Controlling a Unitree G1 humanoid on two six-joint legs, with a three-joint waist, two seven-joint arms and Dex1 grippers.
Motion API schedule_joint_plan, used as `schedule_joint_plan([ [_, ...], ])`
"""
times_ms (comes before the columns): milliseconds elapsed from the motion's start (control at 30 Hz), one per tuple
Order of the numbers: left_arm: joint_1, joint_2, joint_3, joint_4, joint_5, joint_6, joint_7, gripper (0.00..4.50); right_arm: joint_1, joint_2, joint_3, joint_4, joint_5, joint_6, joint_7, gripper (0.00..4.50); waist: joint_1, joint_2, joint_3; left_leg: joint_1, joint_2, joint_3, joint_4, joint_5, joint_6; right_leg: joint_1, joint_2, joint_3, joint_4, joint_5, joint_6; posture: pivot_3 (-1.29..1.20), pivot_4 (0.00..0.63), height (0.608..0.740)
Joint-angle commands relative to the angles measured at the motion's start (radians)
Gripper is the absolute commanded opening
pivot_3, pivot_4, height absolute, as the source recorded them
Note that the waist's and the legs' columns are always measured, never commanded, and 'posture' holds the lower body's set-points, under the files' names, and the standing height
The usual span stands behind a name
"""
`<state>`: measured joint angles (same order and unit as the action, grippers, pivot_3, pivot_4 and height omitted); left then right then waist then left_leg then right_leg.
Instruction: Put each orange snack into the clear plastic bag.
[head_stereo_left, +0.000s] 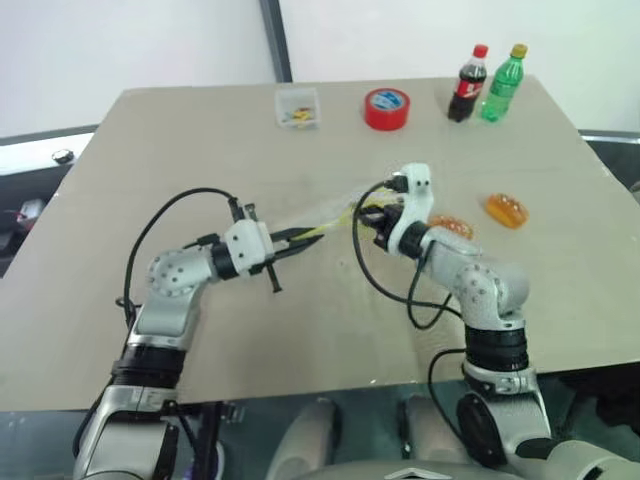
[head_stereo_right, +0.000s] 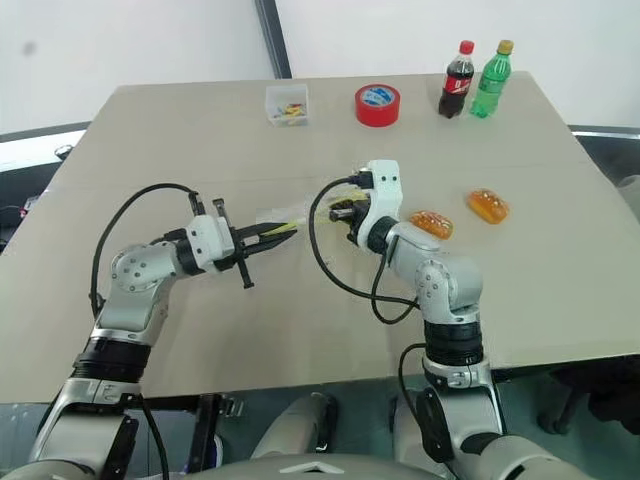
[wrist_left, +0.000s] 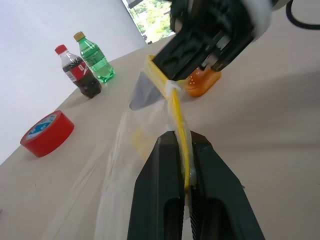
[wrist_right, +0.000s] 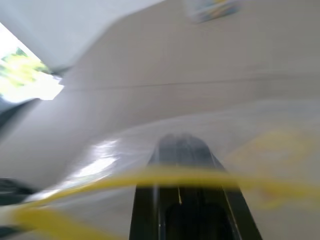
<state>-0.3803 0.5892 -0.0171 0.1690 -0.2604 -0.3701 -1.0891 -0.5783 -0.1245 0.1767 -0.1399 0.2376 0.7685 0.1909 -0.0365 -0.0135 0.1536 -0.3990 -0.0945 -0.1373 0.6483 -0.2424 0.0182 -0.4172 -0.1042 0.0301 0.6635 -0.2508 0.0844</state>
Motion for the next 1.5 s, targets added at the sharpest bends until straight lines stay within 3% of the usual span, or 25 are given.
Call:
schedule_joint_plan([
  [33,-0.004,0.016,0.012,-0.022,-0.01,-0.001,-0.004,0.0,0.005,-0.16,0.215,0.035,-0.283,-0.345,0.058,0.07,-0.001,0.0,0.0,0.0,-0.001,-0.001,0.0,0.0,0.0,0.0,-0.001,-0.001,0.0,0.0,0.0,0.0,0.15,0.736],
  [233,-0.014,0.019,0.007,-0.002,0.006,-0.012,0.002,0.0,-0.044,-0.296,0.389,0.162,-0.55,-0.678,0.111,0.07,-0.03,0.0,0.0,0.0,0.003,0.0,-0.002,0.0,-0.001,0.0,0.002,0.0,0.001,0.0,0.0,0.0,0.15,0.736],
  [267,-0.016,0.018,0.007,0.0,0.008,-0.012,0.005,0.0,-0.052,-0.297,0.395,0.188,-0.575,-0.704,0.11,0.59,-0.03,0.0,0.0,0.0,0.003,0.001,-0.001,0.0,-0.001,0.0,0.002,0.0,0.001,0.0,0.0,0.0,0.15,0.736],
  [333,-0.017,0.016,0.007,0.001,0.013,-0.009,0.012,0.0,-0.063,-0.3,0.401,0.221,-0.612,-0.735,0.125,1.17,-0.028,0.0,0.0,0.0,0.003,0.001,0.0,0.0,0.0,0.001,0.002,0.0,0.0,0.0,0.0,0.0,0.15,0.736],
  [500,-0.015,0.011,0.012,0.002,0.032,0.008,0.044,0.0,-0.054,-0.333,0.366,0.221,-0.7,-0.778,0.127,3.69,-0.014,0.0,0.0,0.0,0.003,0.0,0.0,0.0,0.0,0.001,0.002,0.0,0.0,0.0,0.0,0.0,0.15,0.736],
  [567,-0.014,0.009,0.014,0.001,0.039,0.013,0.058,0.0,-0.036,-0.347,0.337,0.187,-0.713,-0.777,0.131,4.46,-0.009,0.0,0.0,0.0,0.003,0.0,0.0,0.0,0.0,0.001,0.002,0.0,0.0,0.0,0.0,0.0,0.15,0.736],
  [700,-0.014,-0.003,0.017,0.007,0.06,0.036,0.108,0.0,0.03,-0.374,0.251,0.059,-0.637,-0.741,0.21,4.46,0.003,0.0,0.0,0.0,0.002,0.0,0.0,0.0,0.0,0.002,0.002,0.0,-0.001,0.0,0.0,0.0,0.15,0.736],
  [933,-0.021,-0.015,0.019,0.015,0.069,0.057,0.154,0.0,0.159,-0.375,0.024,-0.139,-0.447,-0.435,0.337,4.46,0.001,0.0,0.0,0.0,0.002,-0.001,0.0,0.0,0.0,0.002,0.002,0.0,0.0,0.0,0.0,0.0,0.15,0.736],
  [1067,-0.04,-0.024,0.014,0.041,0.068,0.053,0.153,0.0,0.165,-0.379,-0.104,0.037,-0.308,-0.321,0.394,4.46,0.002,-0.001,0.0,0.001,0.002,-0.001,0.001,0.0,0.0,0.004,0.002,-0.001,0.0,0.0,0.0,0.0,0.15,0.736],
  [1367,-0.03,-0.029,0.02,0.051,0.055,0.036,0.134,0.0,0.063,-0.388,-0.168,0.437,-0.192,-0.383,0.475,4.46,-0.003,0.0,0.0,0.002,0.002,-0.001,0.001,0.0,0.0,0.005,0.001,-0.001,0.0,0.0,0.0,0.0,0.15,0.736],
  [1500,-0.017,-0.026,0.027,0.032,0.049,0.045,0.135,0.0,0.072,-0.388,-0.186,0.405,-0.148,-0.387,0.493,3.19,-0.001,0.0,0.0,0.002,0.002,-0.001,0.001,0.0,0.0,0.005,0.001,-0.001,0.0,0.0,0.0,0.0,0.15,0.736],
])
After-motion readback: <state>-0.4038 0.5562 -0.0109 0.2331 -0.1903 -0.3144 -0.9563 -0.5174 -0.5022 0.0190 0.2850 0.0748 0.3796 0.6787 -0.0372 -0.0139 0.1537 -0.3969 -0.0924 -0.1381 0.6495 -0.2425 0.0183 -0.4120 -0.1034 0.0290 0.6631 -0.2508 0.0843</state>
